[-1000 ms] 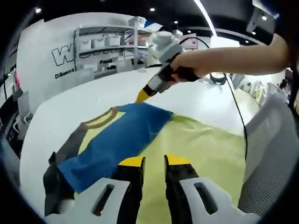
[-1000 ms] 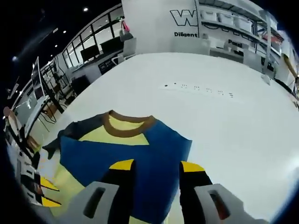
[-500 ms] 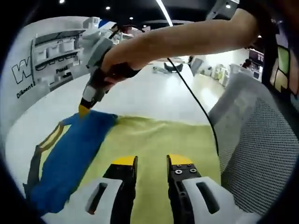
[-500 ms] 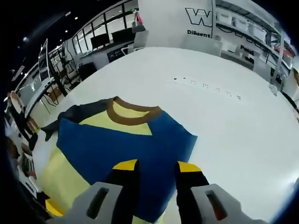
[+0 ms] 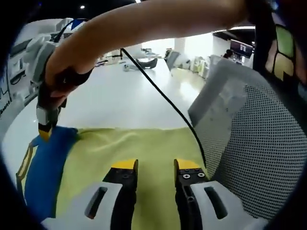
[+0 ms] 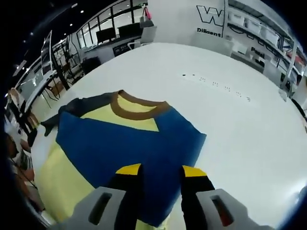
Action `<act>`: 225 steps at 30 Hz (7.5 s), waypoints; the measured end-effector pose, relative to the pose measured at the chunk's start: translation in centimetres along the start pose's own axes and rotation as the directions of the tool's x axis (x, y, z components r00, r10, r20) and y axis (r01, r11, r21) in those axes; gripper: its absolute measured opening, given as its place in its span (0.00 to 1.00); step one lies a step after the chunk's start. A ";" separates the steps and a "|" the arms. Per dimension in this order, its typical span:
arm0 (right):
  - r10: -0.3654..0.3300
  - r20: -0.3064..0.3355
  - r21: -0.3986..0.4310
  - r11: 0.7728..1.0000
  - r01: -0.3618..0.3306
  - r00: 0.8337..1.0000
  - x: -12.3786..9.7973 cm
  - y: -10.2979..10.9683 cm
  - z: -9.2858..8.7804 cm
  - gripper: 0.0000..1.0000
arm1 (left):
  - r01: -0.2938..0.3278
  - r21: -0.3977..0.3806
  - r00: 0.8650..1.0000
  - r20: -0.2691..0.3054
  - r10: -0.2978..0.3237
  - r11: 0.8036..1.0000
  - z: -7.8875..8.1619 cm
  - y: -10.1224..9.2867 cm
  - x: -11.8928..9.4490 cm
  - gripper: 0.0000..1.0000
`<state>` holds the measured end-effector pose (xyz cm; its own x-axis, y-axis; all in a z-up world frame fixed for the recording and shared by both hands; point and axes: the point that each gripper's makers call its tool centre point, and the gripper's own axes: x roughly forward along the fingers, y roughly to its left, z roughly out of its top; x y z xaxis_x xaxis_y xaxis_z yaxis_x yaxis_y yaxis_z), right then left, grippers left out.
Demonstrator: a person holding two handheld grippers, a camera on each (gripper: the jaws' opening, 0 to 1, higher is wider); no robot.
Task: Fold the garment on the visible template until the final outline fits inside the template.
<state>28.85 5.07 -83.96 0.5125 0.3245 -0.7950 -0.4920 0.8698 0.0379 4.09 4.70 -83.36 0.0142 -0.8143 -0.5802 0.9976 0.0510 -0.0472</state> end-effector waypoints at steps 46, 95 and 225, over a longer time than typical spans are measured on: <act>-0.033 -0.068 -0.181 0.983 0.020 0.997 0.8 1.7 -1.8 0.02 | -0.008 0.091 0.999 -0.031 0.011 0.996 0.0 -1.6 3.5 0.00; -0.105 -0.032 -0.160 0.982 0.099 0.994 -0.8 -5.0 -3.8 0.00 | 0.031 -0.002 0.997 0.068 -0.031 1.000 4.0 -0.8 9.2 0.00; -0.059 0.280 0.042 0.998 0.049 0.958 -13.3 3.9 -5.1 0.61 | -0.881 -0.250 0.454 -0.202 0.868 0.402 -10.8 14.6 -27.1 0.25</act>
<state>16.50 2.24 -76.31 0.7170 0.3640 -0.5945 -0.4365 0.8994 0.0242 17.55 33.78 -77.14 0.8584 -0.2084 -0.4688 0.3719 0.8822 0.2888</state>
